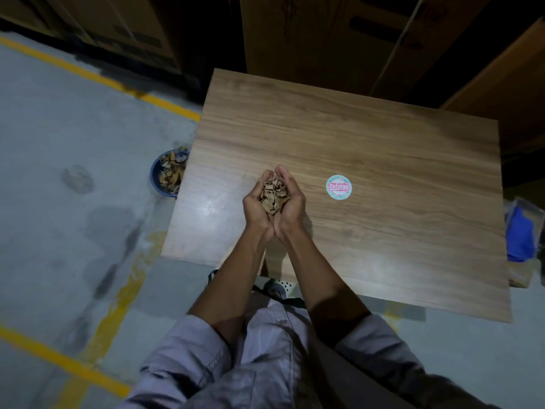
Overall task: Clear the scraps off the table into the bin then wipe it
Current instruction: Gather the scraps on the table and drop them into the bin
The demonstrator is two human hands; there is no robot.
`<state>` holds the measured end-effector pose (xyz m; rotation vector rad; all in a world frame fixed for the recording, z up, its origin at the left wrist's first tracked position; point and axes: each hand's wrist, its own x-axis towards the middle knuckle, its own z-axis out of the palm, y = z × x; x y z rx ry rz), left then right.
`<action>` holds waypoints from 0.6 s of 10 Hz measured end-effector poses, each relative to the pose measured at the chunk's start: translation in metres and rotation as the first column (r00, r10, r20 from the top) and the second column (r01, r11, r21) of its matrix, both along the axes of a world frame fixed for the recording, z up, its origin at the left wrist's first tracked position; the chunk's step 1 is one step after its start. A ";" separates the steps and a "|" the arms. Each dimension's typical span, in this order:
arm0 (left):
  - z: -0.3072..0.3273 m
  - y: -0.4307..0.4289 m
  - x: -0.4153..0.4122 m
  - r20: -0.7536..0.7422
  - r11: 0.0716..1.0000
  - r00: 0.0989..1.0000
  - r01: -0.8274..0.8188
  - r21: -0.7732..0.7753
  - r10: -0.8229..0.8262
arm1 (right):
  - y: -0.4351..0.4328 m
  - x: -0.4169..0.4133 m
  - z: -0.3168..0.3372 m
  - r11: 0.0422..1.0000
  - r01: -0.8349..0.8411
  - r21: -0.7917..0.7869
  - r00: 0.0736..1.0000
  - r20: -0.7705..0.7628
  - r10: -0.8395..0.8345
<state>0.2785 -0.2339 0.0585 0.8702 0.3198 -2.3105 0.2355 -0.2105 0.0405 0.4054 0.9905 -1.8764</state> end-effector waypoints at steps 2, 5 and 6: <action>0.019 -0.035 0.042 0.205 0.992 0.971 -0.123 -0.004 0.121 | -0.055 0.055 0.009 0.998 -0.066 -0.022 0.995 0.073 0.067; -0.010 -0.154 0.157 0.075 0.966 0.974 -0.221 0.138 0.212 | -0.169 0.163 0.023 0.953 -0.286 -0.099 0.951 0.092 0.295; -0.009 -0.207 0.189 0.304 0.983 0.936 -0.185 0.004 0.176 | -0.218 0.194 0.016 0.963 -0.253 -0.097 0.953 0.144 0.265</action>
